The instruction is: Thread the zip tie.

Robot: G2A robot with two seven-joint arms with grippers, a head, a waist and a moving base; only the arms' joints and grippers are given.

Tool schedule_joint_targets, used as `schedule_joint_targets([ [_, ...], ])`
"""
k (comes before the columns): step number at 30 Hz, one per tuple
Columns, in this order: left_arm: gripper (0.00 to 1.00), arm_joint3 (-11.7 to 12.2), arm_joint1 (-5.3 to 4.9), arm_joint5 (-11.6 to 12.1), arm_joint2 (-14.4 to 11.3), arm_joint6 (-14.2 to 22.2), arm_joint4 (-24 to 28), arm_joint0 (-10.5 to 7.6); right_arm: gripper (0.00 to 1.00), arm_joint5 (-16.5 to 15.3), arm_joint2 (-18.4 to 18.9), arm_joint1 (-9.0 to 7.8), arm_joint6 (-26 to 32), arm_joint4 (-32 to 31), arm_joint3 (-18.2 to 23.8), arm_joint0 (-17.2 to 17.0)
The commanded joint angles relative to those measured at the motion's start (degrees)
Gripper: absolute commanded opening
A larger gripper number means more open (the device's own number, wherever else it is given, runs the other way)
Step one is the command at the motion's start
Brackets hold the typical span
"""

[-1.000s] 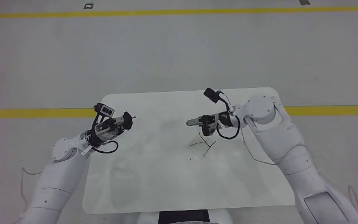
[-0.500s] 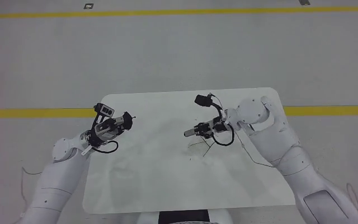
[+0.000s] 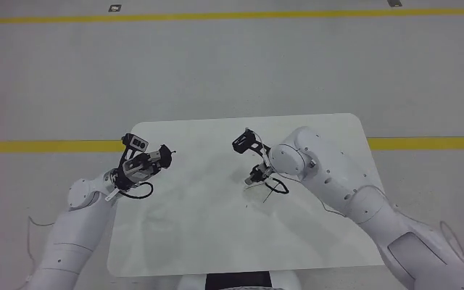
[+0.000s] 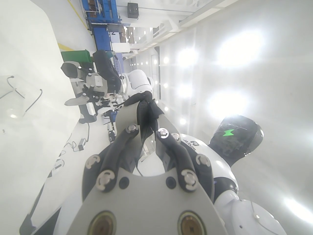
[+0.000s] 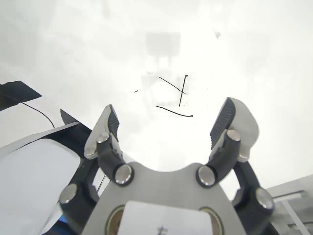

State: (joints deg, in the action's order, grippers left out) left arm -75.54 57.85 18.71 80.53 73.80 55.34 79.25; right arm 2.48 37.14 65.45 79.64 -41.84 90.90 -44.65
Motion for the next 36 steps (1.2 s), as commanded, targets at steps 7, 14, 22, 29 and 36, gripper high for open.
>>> schedule_joint_targets([
  [7,0.00,0.0,0.00,0.0,0.0,0.0,0.0,0.00,1.00,-5.4,-1.1,-0.20,-0.4,-3.0,-1.0,-0.7],
  [14,0.00,0.0,0.00,0.0,0.0,0.0,0.0,0.00,1.00,-17.6,-4.0,0.14,0.0,-4.6,-2.8,0.8],
  [22,0.00,0.0,0.00,0.0,0.0,0.0,0.0,0.00,1.00,-22.0,-5.7,0.43,0.0,-0.9,-2.2,1.2],
  [29,0.00,0.0,0.00,0.0,0.0,0.0,0.0,0.00,1.00,-22.0,-8.3,0.59,-2.5,-3.0,-2.7,0.4],
  [36,0.00,0.0,0.00,0.0,0.0,0.0,0.0,0.00,1.00,-22.0,-12.1,1.45,-6.1,-3.5,-6.0,2.2],
])
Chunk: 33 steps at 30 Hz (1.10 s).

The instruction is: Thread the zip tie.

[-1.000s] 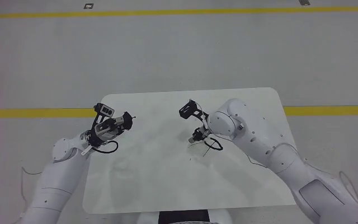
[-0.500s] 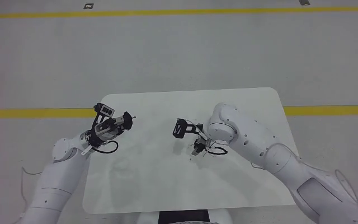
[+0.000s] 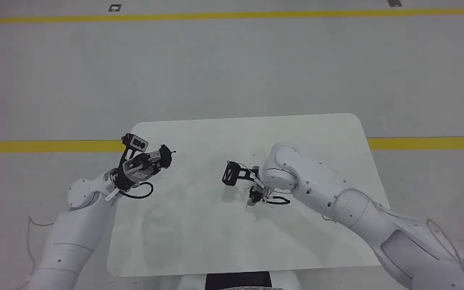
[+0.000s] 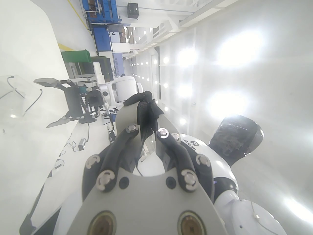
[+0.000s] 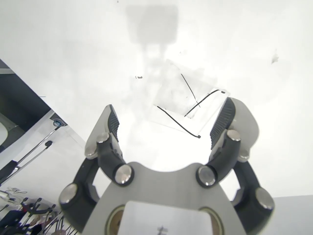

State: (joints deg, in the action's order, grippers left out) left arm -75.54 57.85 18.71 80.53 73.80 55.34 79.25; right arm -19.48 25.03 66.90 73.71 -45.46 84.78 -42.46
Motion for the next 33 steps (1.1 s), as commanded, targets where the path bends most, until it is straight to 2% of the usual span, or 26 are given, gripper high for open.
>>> schedule_joint_targets([
  [1,0.00,0.0,0.00,0.0,0.0,0.0,0.0,0.00,1.00,0.0,0.0,0.00,-0.1,0.1,0.2,0.0],
  [6,0.00,0.0,0.00,0.0,0.0,0.0,0.0,0.00,1.00,0.0,0.0,0.00,-0.1,0.1,0.2,0.0],
  [8,0.00,0.0,0.00,0.0,0.0,0.0,0.0,0.00,1.00,0.0,0.1,-0.09,-1.7,-1.3,0.3,-0.5],
  [13,0.00,0.0,0.00,0.0,0.0,0.0,0.0,0.00,1.00,0.0,0.0,-0.45,-0.7,-3.8,1.9,-0.6],
  [14,0.00,0.0,0.00,0.0,0.0,0.0,0.0,0.00,0.57,0.0,0.1,-0.53,-0.5,-4.1,2.1,-0.5],
  [15,0.00,0.0,0.00,0.0,0.0,0.0,0.0,0.00,0.45,0.0,0.2,-0.61,-0.3,-4.3,2.4,-0.4],
  [18,0.00,0.0,0.00,0.0,0.0,0.0,0.0,0.00,0.29,0.0,0.7,-0.95,0.2,-5.4,3.6,-0.4],
  [22,0.00,0.0,0.00,0.0,0.0,0.0,0.0,0.00,0.23,0.0,0.6,-1.27,1.0,-6.6,4.5,-0.6],
  [29,0.00,0.0,0.00,0.0,0.0,0.0,0.0,0.00,0.23,0.0,-0.8,-0.99,0.6,-7.8,3.0,-0.3],
  [32,0.00,0.0,0.00,0.0,0.0,0.0,0.0,0.00,0.30,0.0,-1.8,-0.64,0.3,-8.6,1.9,0.0],
  [33,0.00,0.0,0.00,0.0,0.0,0.0,0.0,0.00,0.29,0.0,-2.2,-0.44,0.0,-8.8,1.3,0.1],
])
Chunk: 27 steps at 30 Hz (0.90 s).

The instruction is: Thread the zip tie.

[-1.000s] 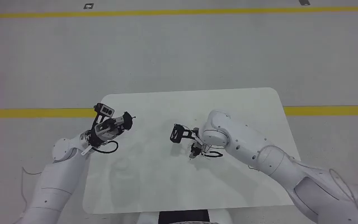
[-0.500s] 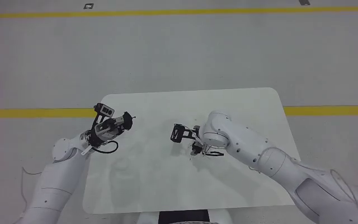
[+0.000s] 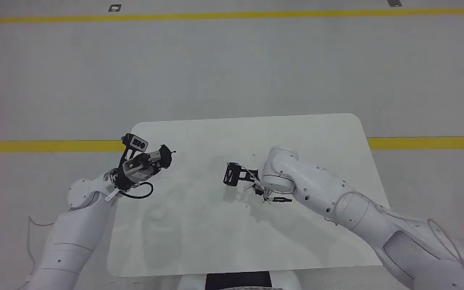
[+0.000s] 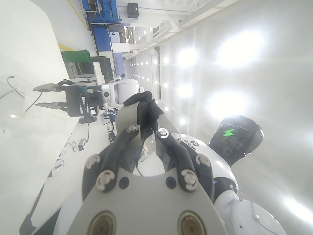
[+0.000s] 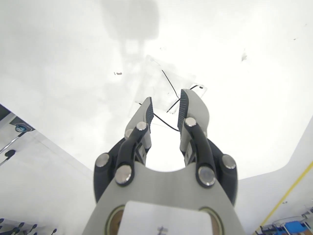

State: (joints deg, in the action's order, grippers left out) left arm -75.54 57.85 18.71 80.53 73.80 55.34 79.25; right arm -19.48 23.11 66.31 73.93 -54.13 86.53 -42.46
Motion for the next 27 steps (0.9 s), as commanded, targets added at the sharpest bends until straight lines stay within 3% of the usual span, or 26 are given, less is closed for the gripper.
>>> schedule_joint_targets([
  [1,0.00,0.0,0.00,0.0,0.0,0.0,0.0,0.00,0.29,0.0,-0.5,0.30,-0.5,-0.2,-0.9,0.2],
  [10,0.00,0.0,0.00,0.0,0.0,0.0,0.0,0.00,0.26,0.0,-3.5,1.93,-3.4,-0.6,-5.5,1.0],
  [27,0.00,0.0,0.00,0.0,0.0,0.0,0.0,0.00,0.24,0.0,-5.8,4.78,-5.9,1.0,-12.3,2.9],
])
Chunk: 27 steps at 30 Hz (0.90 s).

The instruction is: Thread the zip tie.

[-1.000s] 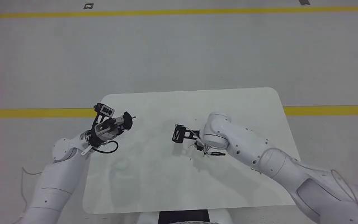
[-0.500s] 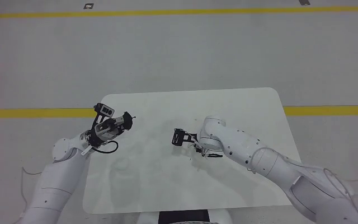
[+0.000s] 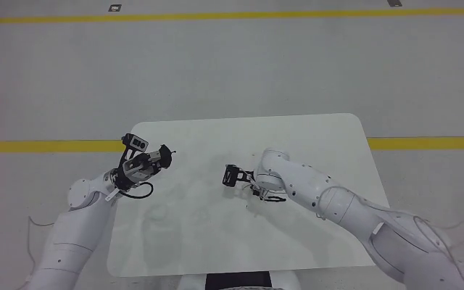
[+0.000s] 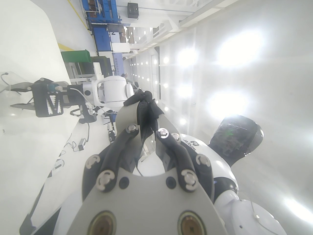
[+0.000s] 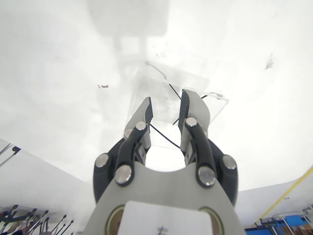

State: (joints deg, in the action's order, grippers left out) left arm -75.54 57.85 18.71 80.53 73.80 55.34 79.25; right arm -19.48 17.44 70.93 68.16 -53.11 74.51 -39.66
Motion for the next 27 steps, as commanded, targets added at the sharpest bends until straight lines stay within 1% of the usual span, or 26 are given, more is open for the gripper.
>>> schedule_joint_targets([
  [1,0.00,0.0,0.00,0.0,0.0,0.0,0.0,0.00,0.22,0.0,-0.2,0.32,-0.2,-0.1,-0.5,0.2],
  [5,0.00,0.0,0.00,0.0,0.0,0.0,0.0,0.00,0.22,0.0,-0.8,1.07,-0.8,-0.4,-2.0,0.7],
  [7,0.00,0.0,0.00,0.0,0.0,0.0,0.0,0.00,0.20,0.0,-1.1,1.48,-1.1,-0.3,-2.8,1.0],
  [9,0.00,0.0,0.00,0.0,0.0,0.0,0.0,0.00,0.20,0.0,-1.4,1.81,-1.0,-0.3,-3.5,1.3],
  [14,0.00,0.0,0.00,0.0,0.0,0.0,0.0,0.00,0.21,0.0,-1.9,2.76,0.6,1.4,-5.7,1.9],
  [17,0.00,0.0,0.00,0.0,0.0,0.0,0.0,0.00,0.22,0.0,-1.8,3.19,0.5,1.9,-6.6,2.2],
  [27,0.00,0.0,0.00,0.0,0.0,0.0,0.0,0.00,0.23,0.0,-1.8,3.61,-0.7,1.3,-7.5,2.3],
])
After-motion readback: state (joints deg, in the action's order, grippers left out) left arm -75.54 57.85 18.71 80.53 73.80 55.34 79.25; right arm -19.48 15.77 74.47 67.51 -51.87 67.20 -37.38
